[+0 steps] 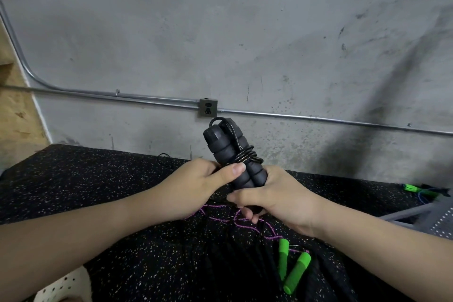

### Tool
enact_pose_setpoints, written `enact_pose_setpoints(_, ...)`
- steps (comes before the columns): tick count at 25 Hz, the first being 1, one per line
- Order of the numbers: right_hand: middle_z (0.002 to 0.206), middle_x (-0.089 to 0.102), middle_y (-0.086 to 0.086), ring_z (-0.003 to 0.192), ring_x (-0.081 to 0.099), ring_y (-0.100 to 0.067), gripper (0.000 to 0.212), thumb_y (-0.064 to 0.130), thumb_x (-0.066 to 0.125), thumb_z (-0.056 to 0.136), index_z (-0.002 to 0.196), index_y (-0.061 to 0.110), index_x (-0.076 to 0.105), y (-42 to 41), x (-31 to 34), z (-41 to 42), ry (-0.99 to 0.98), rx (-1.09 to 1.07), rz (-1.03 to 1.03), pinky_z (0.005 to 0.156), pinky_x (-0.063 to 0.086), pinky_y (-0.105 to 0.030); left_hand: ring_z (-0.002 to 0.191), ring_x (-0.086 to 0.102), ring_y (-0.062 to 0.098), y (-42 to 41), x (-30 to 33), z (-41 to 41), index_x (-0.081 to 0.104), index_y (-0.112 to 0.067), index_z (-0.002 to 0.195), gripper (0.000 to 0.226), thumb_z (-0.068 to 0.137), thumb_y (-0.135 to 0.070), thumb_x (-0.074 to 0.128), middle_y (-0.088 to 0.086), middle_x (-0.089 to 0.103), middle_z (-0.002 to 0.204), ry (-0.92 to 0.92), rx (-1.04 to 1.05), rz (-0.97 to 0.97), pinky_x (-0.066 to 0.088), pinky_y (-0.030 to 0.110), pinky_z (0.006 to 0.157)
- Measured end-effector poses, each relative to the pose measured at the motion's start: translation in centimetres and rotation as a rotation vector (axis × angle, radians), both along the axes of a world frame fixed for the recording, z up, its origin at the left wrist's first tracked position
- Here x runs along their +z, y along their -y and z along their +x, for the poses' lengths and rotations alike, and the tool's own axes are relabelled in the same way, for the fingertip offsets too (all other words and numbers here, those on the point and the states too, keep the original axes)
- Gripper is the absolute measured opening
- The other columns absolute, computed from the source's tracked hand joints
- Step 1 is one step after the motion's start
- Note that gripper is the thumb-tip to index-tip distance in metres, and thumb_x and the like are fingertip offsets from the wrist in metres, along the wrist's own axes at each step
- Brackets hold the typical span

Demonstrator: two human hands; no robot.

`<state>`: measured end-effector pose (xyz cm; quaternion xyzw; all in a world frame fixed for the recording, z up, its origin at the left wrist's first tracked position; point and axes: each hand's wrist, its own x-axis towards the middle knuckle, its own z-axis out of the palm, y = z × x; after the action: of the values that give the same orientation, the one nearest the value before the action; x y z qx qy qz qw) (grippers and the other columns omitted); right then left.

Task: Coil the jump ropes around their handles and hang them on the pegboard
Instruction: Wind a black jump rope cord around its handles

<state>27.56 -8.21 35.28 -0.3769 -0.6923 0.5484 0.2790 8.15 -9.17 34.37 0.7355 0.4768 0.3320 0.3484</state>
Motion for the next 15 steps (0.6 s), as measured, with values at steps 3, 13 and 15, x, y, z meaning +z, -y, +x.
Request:
enact_pose_setpoints(3,0.057,0.057,-0.004,0.051,0.055,-0.017,0.011,-0.002,0.075,0.086,0.094,-0.006,0.068,-0.3,-0.4,0.5,0.035,-0.075,0.192,0.051,0.050,-0.030,0.079,0.071,0.019,0.2,-0.4,0.4,0.075,-0.029,0.099,0.041,0.096,-0.065,0.054,-0.002,0.074,0.077,0.054,-0.070,0.037,0.056,0.047,0.086)
enact_pose_setpoints(13,0.064,0.062,-0.005,0.057,0.059,-0.017,0.015,0.007,0.083,0.083,0.080,0.006,0.068,0.6,-1.9,0.8,0.031,-0.076,0.161,0.057,0.054,-0.032,0.102,0.072,0.013,0.9,-1.1,0.5,0.075,-0.020,0.103,0.034,0.102,-0.045,0.052,-0.005,0.078,0.100,0.033,-0.121,0.130,0.053,0.042,0.097)
enact_pose_setpoints(15,0.075,0.063,-0.009,0.065,0.060,-0.019,0.010,0.008,0.078,0.086,0.088,0.007,0.069,0.6,-1.3,1.5,-0.019,0.105,-0.037,0.064,0.055,-0.033,0.103,0.072,0.014,1.0,-0.6,-0.1,0.074,-0.020,0.101,0.029,0.105,-0.036,0.050,-0.005,0.077,0.100,0.047,-0.212,0.100,0.052,0.036,0.097)
